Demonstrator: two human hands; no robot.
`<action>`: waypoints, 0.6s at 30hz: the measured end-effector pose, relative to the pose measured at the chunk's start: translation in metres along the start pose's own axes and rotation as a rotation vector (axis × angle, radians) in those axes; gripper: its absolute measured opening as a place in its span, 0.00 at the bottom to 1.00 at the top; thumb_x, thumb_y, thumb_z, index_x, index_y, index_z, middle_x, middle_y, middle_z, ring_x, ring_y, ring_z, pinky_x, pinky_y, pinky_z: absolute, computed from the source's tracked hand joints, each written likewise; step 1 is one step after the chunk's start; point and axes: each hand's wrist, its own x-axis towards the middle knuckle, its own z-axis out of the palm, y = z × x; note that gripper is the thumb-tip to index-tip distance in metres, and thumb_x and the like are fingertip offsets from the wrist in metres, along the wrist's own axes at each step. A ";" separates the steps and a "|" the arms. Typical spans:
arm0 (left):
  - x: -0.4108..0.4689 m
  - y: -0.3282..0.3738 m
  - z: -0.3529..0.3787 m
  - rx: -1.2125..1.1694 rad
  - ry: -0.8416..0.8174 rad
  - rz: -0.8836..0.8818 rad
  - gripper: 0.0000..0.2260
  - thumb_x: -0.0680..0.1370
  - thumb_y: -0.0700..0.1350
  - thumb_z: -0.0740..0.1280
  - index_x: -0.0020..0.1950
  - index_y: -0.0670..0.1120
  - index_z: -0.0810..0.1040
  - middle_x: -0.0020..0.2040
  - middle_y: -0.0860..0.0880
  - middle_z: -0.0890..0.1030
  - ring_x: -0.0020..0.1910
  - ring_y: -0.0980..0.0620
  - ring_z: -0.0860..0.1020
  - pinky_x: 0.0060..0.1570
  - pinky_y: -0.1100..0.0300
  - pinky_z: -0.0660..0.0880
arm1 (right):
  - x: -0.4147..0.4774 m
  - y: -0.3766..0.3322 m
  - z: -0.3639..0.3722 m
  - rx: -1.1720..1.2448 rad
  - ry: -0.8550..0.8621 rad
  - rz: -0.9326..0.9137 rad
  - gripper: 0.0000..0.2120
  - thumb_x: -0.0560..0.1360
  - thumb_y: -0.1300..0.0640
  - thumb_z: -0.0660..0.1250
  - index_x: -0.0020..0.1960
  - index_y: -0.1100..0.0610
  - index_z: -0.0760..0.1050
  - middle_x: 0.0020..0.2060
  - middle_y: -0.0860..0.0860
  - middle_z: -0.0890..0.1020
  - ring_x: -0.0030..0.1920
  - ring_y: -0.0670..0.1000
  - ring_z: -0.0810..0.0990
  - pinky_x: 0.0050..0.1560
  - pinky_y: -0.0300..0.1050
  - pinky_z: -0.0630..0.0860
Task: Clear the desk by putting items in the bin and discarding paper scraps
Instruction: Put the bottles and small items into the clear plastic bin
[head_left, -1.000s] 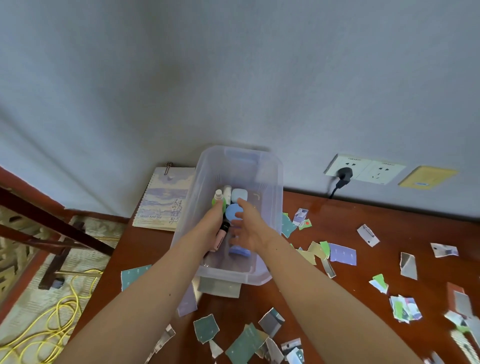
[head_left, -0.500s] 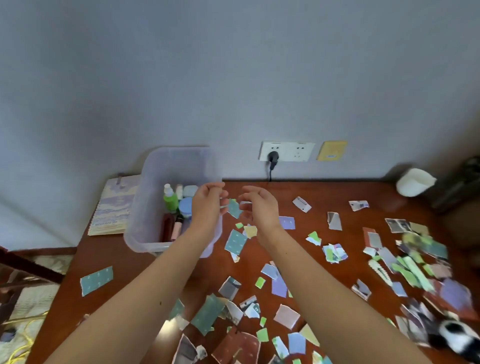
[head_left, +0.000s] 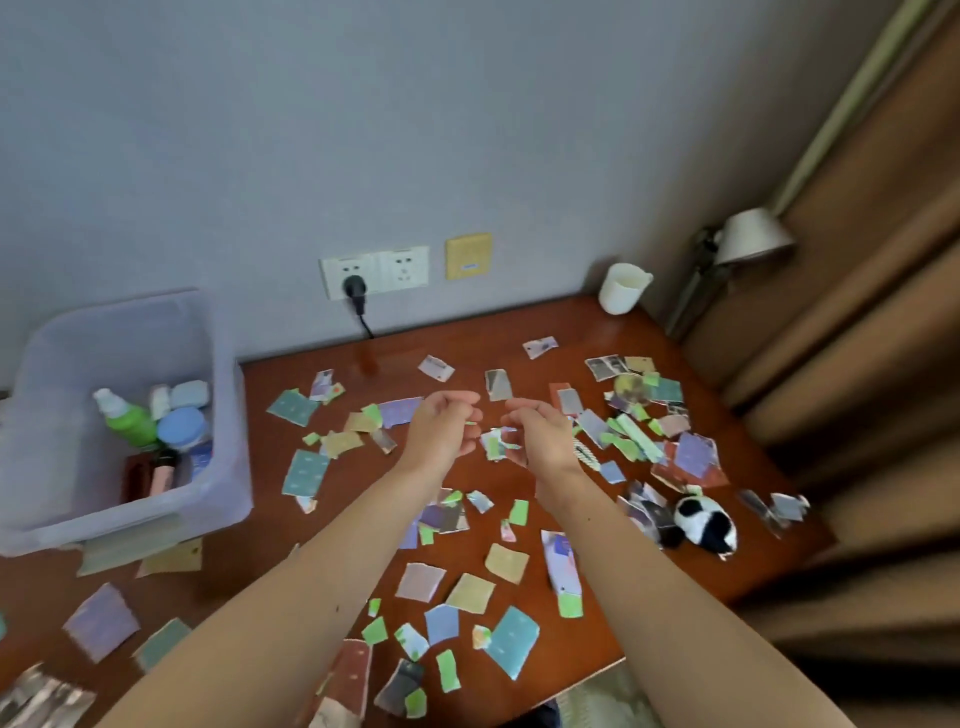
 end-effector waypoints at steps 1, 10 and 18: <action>0.000 -0.004 0.014 0.011 -0.012 -0.009 0.09 0.80 0.40 0.59 0.49 0.48 0.78 0.46 0.47 0.81 0.42 0.52 0.78 0.52 0.54 0.78 | 0.005 0.002 -0.014 0.001 0.016 0.007 0.10 0.78 0.62 0.59 0.51 0.53 0.78 0.47 0.53 0.81 0.45 0.50 0.78 0.43 0.41 0.77; -0.008 -0.035 0.142 0.139 -0.148 -0.137 0.07 0.81 0.42 0.60 0.54 0.46 0.78 0.50 0.45 0.81 0.47 0.50 0.80 0.47 0.59 0.78 | 0.046 0.024 -0.142 -0.144 0.132 0.003 0.10 0.79 0.58 0.58 0.53 0.51 0.78 0.49 0.51 0.81 0.50 0.51 0.78 0.47 0.44 0.76; -0.011 -0.070 0.234 0.231 -0.288 -0.382 0.11 0.82 0.41 0.58 0.63 0.43 0.75 0.55 0.44 0.80 0.50 0.47 0.79 0.50 0.56 0.77 | 0.078 0.060 -0.238 -0.539 0.099 0.053 0.09 0.73 0.54 0.65 0.52 0.44 0.74 0.58 0.48 0.79 0.57 0.52 0.76 0.58 0.52 0.76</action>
